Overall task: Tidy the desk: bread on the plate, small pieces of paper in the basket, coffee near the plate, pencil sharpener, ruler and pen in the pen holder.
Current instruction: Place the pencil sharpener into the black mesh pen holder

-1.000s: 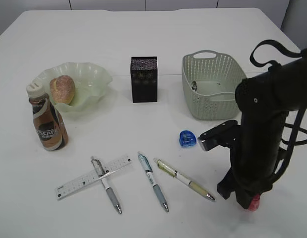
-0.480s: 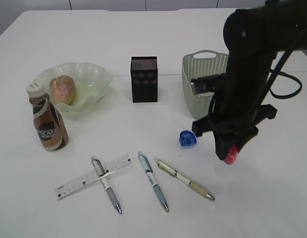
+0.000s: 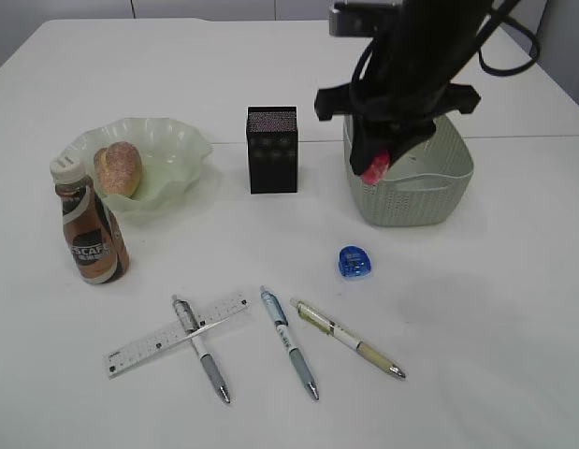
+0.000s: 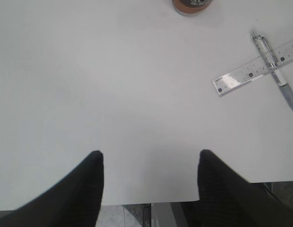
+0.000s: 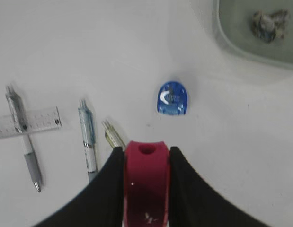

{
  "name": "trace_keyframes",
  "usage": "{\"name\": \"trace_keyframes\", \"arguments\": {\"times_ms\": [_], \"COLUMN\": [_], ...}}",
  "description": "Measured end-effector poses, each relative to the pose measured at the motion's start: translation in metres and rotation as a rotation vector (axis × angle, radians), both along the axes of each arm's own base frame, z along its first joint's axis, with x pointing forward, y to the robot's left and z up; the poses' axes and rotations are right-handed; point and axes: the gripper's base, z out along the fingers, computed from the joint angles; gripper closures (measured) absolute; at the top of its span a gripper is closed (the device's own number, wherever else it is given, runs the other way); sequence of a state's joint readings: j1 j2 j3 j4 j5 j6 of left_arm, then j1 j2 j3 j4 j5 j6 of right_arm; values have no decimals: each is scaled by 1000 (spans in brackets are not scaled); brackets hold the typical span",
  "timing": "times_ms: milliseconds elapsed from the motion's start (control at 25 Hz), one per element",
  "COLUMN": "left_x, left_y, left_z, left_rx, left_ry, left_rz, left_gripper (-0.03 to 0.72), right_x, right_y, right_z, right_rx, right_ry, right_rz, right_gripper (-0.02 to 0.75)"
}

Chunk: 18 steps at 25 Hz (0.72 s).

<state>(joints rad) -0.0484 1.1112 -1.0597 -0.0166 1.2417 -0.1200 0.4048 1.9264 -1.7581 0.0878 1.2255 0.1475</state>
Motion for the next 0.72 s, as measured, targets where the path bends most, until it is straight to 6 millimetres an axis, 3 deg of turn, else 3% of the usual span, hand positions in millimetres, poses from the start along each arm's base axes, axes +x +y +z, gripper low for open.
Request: {"name": "trace_keyframes", "arguments": {"times_ms": [200,360,520,720], "left_x": [0,0,0,0], "left_y": [0,0,0,0], "left_z": [0,0,0,0], "left_rx": [0,0,0,0], "left_ry": [0,0,0,0], "left_rz": [0,0,0,0], "left_gripper": [243,243,246,249], "right_x": [10,25,43,63], "right_y": [4,10,17,24], "right_z": [36,54,53,32], "right_rx": [56,135,198,221], "right_ry": [-136,-335,-490,-551], "right_rz": [5,-1,-16,-26], "right_gripper": [557,557,557,557]}}
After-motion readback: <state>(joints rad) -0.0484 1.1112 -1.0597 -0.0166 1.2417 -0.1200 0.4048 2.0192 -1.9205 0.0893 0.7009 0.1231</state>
